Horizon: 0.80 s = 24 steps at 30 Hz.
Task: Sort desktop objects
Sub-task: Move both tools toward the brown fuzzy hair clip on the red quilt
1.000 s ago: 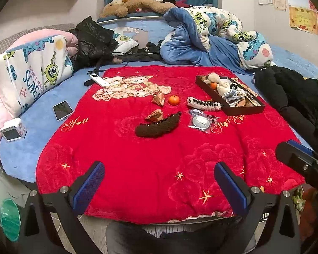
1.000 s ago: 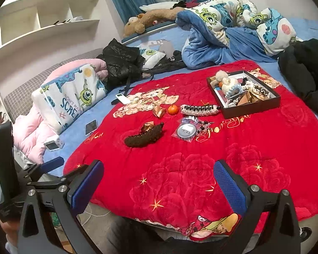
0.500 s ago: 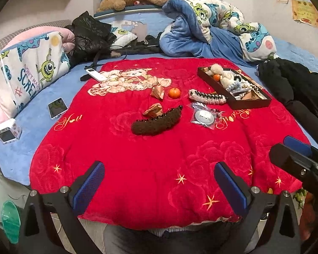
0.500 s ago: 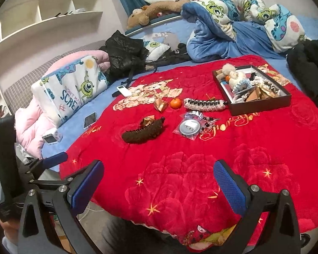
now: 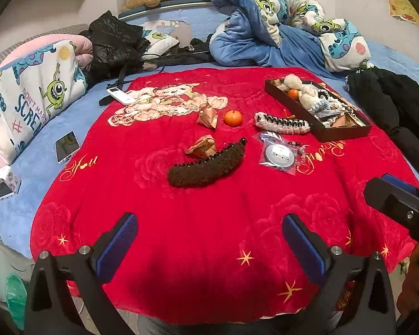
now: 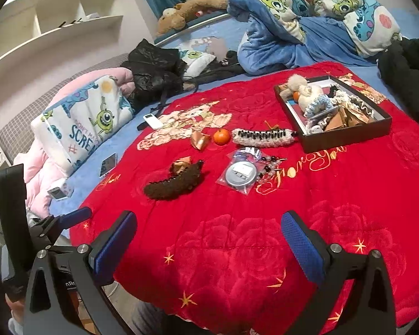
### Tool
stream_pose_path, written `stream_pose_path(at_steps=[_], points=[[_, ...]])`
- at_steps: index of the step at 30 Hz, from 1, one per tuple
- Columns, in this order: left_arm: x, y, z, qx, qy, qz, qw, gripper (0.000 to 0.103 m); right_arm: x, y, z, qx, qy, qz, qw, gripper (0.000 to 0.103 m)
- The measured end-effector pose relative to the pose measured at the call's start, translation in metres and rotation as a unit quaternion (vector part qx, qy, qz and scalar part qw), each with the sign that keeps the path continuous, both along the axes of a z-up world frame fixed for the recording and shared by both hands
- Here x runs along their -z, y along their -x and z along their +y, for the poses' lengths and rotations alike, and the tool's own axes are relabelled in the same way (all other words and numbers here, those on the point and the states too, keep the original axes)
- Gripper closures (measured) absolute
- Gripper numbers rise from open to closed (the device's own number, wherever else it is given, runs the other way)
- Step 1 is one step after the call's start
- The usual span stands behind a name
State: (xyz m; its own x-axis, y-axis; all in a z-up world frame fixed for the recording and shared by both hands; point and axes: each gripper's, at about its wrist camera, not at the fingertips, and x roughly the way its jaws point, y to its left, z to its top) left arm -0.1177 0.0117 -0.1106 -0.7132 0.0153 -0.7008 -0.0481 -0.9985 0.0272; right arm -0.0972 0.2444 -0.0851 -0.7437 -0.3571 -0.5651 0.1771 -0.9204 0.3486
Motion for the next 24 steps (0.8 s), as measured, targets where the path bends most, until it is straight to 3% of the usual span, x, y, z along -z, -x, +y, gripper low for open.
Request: stream_pose_path(at_steps=[6, 11, 24], points=[[0.003, 0.0, 0.0, -0.01, 0.002, -0.01, 0.9999, 0.0, 0.006, 0.007, 0.007, 0.032, -0.017, -0.026, 0.999, 0.0], [0.0, -0.007, 0.0, -0.019, 0.011, -0.009, 0.9997, 0.0, 0.005, -0.002, 0.007, 0.019, -0.016, -0.021, 0.999, 0.0], [-0.01, -0.027, -0.006, -0.024, -0.009, -0.001, 0.9997, 0.0, -0.005, -0.025, -0.005, -0.004, -0.044, -0.012, 0.999, 0.0]])
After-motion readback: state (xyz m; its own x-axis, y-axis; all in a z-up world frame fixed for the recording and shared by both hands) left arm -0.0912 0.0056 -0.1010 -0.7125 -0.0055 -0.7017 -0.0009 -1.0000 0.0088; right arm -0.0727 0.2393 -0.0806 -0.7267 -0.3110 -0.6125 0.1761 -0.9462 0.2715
